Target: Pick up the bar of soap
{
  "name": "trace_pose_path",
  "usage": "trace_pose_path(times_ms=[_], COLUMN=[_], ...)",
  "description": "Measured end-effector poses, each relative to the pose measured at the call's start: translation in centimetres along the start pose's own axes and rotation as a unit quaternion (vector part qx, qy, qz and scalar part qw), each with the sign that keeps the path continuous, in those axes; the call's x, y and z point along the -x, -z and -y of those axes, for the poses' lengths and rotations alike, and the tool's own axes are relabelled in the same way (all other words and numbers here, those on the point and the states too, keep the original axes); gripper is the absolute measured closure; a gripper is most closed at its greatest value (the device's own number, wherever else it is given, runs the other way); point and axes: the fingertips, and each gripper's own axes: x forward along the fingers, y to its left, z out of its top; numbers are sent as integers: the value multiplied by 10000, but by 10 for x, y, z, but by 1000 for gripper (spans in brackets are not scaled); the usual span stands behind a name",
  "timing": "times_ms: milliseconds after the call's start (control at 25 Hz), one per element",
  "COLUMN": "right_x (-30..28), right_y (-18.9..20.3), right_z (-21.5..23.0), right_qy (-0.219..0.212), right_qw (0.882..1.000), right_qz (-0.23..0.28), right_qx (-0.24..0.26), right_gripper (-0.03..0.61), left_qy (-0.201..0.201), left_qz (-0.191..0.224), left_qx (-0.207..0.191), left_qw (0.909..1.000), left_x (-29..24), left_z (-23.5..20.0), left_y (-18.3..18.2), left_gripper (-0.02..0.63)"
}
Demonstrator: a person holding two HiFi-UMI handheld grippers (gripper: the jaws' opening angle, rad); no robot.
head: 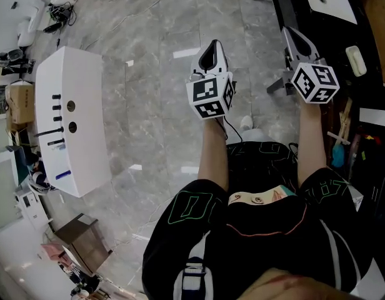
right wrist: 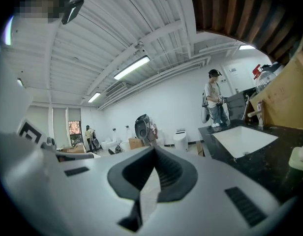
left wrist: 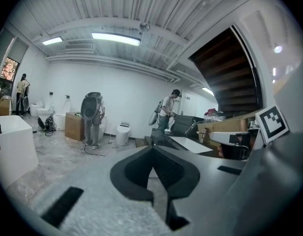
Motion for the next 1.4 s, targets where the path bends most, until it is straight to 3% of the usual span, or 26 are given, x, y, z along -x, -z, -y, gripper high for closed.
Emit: trace_pose_path(times_ms=[440, 720, 1160, 1400], right_x=[18, 56, 100, 124], right_y=[-33, -71, -81, -72], right_z=[55, 110, 216, 283], right_qy=[299, 1060, 2400, 3323], right_qw=[9989, 9905, 9661, 9389], right_qz=[355, 856, 909, 895], right_qx=[-35, 181, 288, -82], right_gripper=[574, 574, 574, 574], left_qy=[439, 1268, 2702, 3540], left_qz=[129, 406, 133, -378], left_qx=[-307, -628, -826, -944], left_qw=[9985, 9891, 9592, 9297], left_x=[-43, -84, -176, -233], left_z=[56, 119, 235, 302], left_y=[-27, -57, -45, -20], left_gripper=[606, 606, 606, 606])
